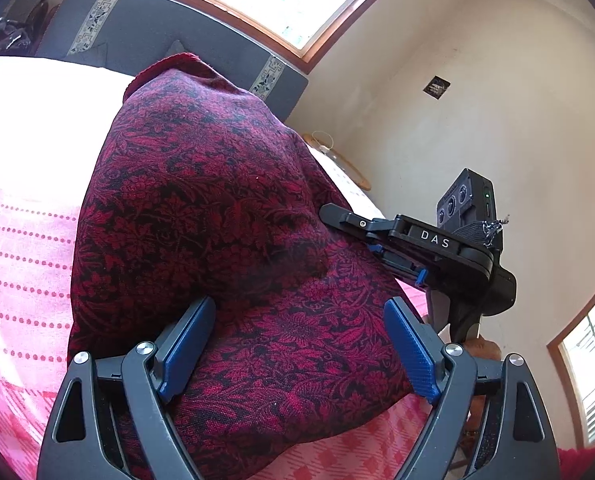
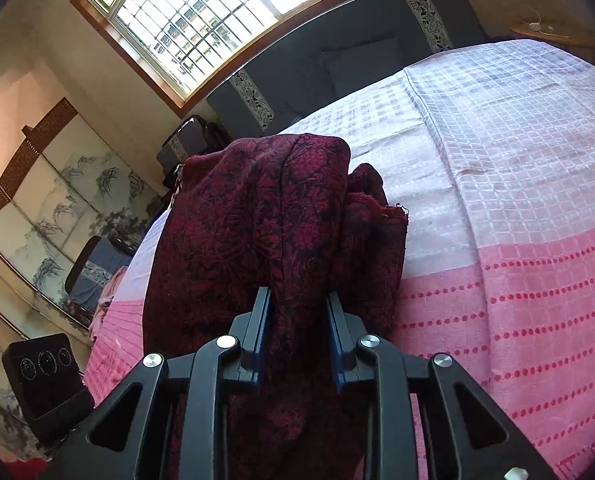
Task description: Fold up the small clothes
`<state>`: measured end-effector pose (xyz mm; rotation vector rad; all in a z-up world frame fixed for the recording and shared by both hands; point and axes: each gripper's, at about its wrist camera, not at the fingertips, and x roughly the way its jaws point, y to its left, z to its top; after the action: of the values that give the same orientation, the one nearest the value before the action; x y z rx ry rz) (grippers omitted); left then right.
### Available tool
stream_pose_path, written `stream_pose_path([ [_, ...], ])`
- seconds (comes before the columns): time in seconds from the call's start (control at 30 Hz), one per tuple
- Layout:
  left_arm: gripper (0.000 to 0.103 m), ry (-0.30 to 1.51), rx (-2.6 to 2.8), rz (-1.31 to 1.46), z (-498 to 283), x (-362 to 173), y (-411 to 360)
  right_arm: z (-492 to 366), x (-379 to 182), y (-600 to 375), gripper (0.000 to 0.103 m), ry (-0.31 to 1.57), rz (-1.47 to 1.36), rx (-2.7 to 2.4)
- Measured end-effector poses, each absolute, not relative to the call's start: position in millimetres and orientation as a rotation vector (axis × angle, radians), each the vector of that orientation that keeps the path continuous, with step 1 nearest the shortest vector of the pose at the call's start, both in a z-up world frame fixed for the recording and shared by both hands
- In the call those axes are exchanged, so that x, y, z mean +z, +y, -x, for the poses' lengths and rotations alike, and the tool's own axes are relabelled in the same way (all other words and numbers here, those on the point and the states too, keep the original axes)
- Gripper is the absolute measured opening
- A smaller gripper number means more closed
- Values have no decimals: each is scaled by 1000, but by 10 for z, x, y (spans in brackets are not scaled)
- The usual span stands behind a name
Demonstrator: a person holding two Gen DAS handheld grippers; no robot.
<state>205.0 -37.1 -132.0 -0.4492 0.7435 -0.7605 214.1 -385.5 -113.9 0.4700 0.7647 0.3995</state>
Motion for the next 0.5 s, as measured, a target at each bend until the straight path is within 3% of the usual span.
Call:
stream_pose_path([
  [0.3, 86, 752, -766, 347, -2035, -1330, -508, -2152, -1332, -3998, 18, 773, -497, 391],
  [0.43, 88, 742, -764, 309, -1989, -1322, -555, -2050, -1274, -4033, 34, 778, -469, 354],
  [0.5, 88, 746, -764, 336, -2003, -1320, -531, -1930, -1200, -4121, 35, 750, -515, 348],
])
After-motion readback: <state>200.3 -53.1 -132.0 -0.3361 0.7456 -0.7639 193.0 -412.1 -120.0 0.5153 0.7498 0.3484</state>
